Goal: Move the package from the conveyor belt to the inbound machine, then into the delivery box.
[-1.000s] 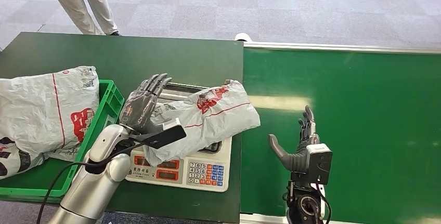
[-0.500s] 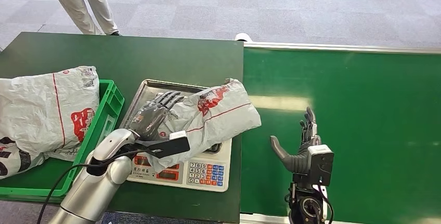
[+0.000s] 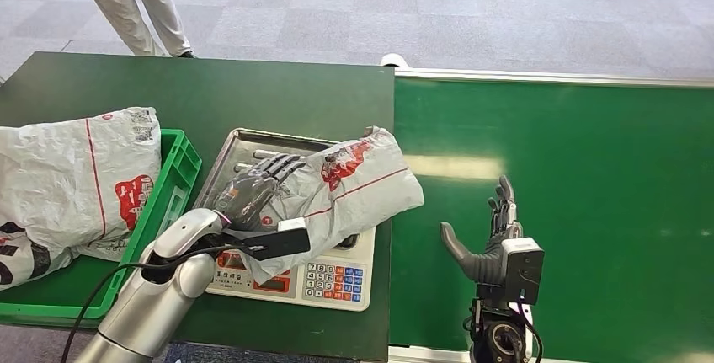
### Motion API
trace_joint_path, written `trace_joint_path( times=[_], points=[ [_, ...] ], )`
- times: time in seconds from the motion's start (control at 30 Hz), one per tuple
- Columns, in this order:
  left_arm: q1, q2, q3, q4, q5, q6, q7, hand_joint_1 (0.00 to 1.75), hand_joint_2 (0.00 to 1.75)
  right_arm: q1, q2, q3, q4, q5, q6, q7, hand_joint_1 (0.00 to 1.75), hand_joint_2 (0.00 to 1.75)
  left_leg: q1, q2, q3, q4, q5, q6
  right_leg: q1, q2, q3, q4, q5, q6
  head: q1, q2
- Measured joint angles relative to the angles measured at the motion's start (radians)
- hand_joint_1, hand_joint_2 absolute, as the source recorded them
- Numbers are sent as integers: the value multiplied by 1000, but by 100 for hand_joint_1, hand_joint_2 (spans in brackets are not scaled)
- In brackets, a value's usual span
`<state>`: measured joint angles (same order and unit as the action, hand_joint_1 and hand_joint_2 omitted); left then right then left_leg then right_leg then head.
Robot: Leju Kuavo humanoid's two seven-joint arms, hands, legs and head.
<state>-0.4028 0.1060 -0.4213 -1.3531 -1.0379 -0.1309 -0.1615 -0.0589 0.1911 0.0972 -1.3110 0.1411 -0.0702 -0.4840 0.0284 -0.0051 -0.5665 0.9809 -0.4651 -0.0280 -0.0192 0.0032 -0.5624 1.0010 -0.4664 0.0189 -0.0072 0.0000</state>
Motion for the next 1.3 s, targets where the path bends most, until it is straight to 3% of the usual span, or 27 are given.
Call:
trace_joint_path(
  times=[0.4,0.43,0.53,0.6,1.3],
  points=[
    [-18,4,-12,28,-26,-29,40,4,175,6,0,-6,-5,0,0,0,0,175,0,0,1,0,0,0,0,0,1,0,0,0,0,0],
    [-20,4,-12,35,-29,-32,44,36,175,6,0,-7,-5,0,0,0,0,175,0,0,2,0,0,0,0,0,2,0,0,0,0,0],
    [-24,4,-12,55,-31,-36,49,154,175,8,0,-9,-7,0,0,0,0,175,0,0,2,0,0,0,0,0,2,0,0,0,0,0],
    [-25,4,-13,64,-34,-38,52,170,175,11,0,-10,-11,0,0,1,0,175,0,0,3,0,0,0,0,0,3,0,0,0,0,0],
    [-43,4,-25,94,-29,-39,42,175,175,24,0,-14,-25,0,-3,10,0,175,0,1,2,0,1,-1,0,0,2,0,1,-1,0,0]
  ],
)
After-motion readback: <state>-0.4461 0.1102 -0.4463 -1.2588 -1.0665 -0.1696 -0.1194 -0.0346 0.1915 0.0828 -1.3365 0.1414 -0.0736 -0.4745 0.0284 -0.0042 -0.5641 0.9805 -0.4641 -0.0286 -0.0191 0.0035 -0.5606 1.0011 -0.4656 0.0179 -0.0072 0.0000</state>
